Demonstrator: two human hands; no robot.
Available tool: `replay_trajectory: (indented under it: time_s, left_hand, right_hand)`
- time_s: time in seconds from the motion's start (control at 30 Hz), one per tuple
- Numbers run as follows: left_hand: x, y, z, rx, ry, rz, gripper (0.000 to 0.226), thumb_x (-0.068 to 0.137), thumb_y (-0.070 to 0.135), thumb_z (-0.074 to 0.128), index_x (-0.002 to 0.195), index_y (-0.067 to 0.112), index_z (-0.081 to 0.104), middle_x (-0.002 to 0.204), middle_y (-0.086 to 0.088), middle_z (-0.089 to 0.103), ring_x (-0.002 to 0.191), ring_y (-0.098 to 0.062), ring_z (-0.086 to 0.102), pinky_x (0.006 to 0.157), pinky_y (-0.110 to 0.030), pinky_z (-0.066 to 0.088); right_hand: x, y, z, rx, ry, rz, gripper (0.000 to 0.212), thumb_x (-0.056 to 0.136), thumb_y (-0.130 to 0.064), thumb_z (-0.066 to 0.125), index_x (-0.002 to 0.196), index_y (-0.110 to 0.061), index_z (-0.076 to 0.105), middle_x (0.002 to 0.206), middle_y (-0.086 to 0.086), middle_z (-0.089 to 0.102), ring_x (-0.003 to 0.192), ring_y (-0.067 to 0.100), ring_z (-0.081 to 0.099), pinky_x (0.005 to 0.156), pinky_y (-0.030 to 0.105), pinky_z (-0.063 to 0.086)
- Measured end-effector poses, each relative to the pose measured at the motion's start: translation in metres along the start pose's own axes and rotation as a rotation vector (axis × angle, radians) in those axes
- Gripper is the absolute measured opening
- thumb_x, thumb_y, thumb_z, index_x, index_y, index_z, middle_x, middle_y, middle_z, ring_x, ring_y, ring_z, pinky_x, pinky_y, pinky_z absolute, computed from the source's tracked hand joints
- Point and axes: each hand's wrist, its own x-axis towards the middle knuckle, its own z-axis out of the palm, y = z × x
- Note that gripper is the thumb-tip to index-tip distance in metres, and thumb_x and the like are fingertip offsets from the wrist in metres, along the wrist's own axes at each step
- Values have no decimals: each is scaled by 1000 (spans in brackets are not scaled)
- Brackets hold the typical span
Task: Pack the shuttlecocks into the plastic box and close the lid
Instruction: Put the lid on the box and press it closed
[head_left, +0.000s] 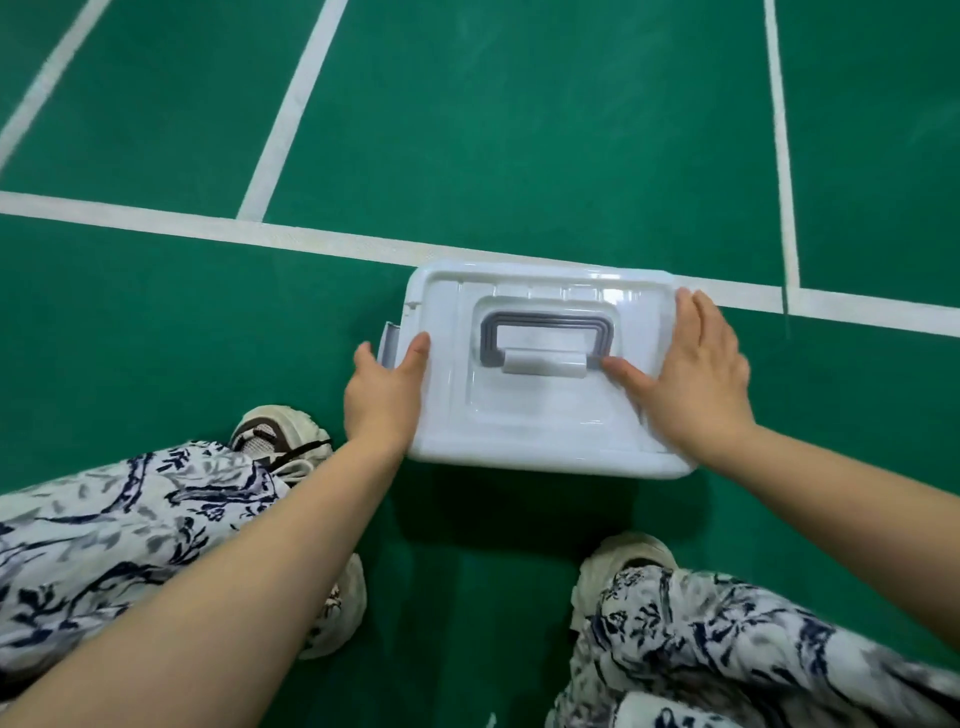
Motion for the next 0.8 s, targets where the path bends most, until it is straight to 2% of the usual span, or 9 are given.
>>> replay_trajectory:
  time_s: [0.07,0.2,0.27,0.33,0.43,0.5,0.57,0.6,0.8]
  left_hand:
    - [2,-1,1,4,25,19,63,81,61,47,118,10,48,112,-11,58,97,-30,55,80,-37,42]
    - [-3,1,-1,62,158,134,48,83,51,52,105,10,45,92,-3,53,81,-25,49,70,-31,35]
    - [-5,2,-1,99,186,198,43,85,48,52,103,10,43,91,-3,53,79,-25,48,69,-32,35]
    - [-5,2,-1,106,196,228,41,86,46,51,102,9,43,92,-4,54,79,-25,48,69,-32,35]
    - [-6,2,-1,91,197,232,40,86,44,52,104,9,44,97,-7,57,81,-25,48,70,-31,34]
    - [-4,2,0,77,175,204,40,86,45,50,108,11,47,103,-8,59,86,-26,51,72,-30,35]
    - [0,0,0,88,128,180,41,87,47,46,108,13,52,103,-8,61,90,-28,54,73,-32,38]
    - [2,0,1,101,105,174,41,88,48,43,105,12,54,100,-9,61,90,-29,55,72,-32,38]
    - [2,1,0,208,94,210,45,92,48,36,96,6,52,93,-13,57,81,-30,50,69,-34,38]
  right_hand:
    - [1,0,1,191,-51,150,108,72,-65,59,148,-14,0,156,8,10,144,27,11,114,43,14]
    - [4,3,3,431,-32,356,113,68,-60,69,147,-8,7,155,10,17,142,27,21,115,40,22]
    - [4,9,6,534,-20,493,107,65,-63,68,143,-5,21,145,12,37,129,32,42,106,43,37]
    - [2,13,6,608,-26,581,95,62,-68,65,129,-5,42,125,11,56,109,33,57,93,44,48]
    - [-1,17,4,734,-3,590,67,65,-65,66,103,-9,58,102,7,66,88,28,64,85,42,52]
    - [0,19,5,753,28,571,56,70,-58,67,97,-10,56,91,3,63,78,23,61,74,36,52]
    - [1,16,4,729,52,553,51,74,-54,66,93,-9,51,80,0,56,66,16,53,57,30,42]
    - [1,15,4,708,57,543,51,74,-54,66,91,-9,50,77,-1,54,64,15,51,53,28,39]
    - [2,17,3,564,38,459,49,81,-55,56,93,-8,50,82,3,55,75,25,54,66,32,39]
